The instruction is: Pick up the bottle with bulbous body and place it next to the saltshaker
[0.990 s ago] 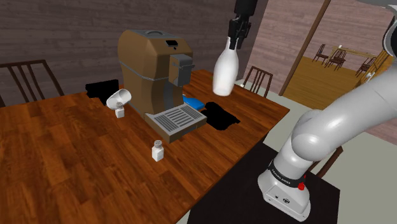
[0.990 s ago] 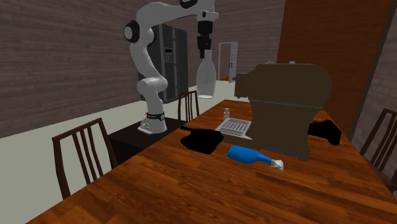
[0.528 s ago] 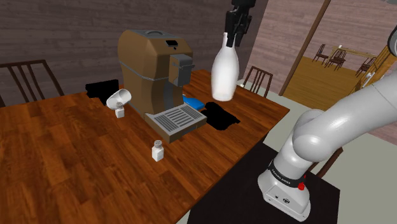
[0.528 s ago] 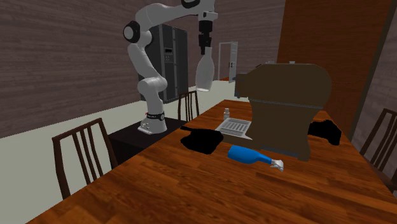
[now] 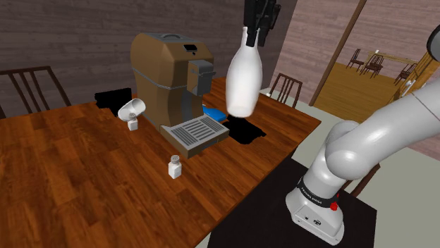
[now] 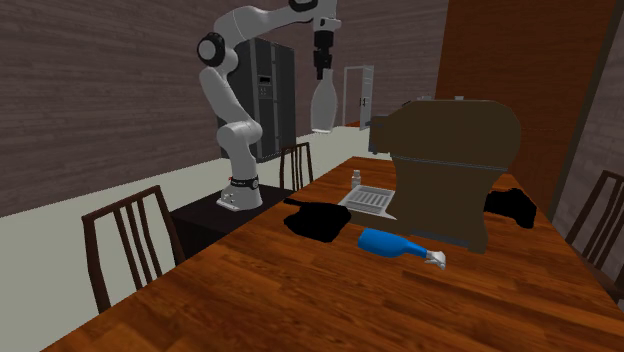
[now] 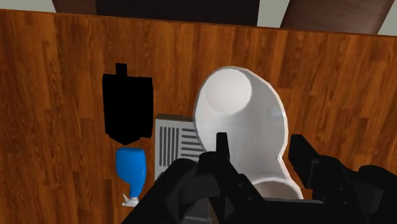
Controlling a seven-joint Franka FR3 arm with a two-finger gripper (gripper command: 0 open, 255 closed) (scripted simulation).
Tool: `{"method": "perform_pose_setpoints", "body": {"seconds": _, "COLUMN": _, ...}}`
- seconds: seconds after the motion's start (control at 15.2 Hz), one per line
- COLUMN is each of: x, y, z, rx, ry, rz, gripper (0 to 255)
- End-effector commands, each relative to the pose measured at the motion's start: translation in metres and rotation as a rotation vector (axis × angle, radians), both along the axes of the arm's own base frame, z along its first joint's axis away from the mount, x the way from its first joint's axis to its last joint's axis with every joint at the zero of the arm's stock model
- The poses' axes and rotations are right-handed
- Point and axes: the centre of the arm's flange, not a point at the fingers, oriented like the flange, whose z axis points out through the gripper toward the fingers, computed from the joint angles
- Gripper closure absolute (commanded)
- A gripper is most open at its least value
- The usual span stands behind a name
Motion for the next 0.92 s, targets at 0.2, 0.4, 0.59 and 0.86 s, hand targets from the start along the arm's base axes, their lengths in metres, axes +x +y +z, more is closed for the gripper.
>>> {"method": "perform_pose_setpoints", "body": {"seconds": 0.2, "x": -0.022, "y": 0.06, "z": 0.013, "rx": 0.0, "ry": 0.0, "rz": -0.001, "gripper": 255}}
{"method": "perform_pose_setpoints", "body": {"seconds": 0.4, "x": -0.037, "y": 0.098, "z": 0.023, "rx": 0.0, "ry": 0.0, "rz": -0.001, "gripper": 255}}
{"method": "perform_pose_setpoints", "body": {"seconds": 0.59, "x": -0.037, "y": 0.098, "z": 0.007, "rx": 0.0, "ry": 0.0, "rz": -0.001, "gripper": 255}}
{"method": "perform_pose_setpoints", "body": {"seconds": 0.86, "x": -0.037, "y": 0.098, "z": -0.014, "rx": 0.0, "ry": 0.0, "rz": -0.001, "gripper": 255}}
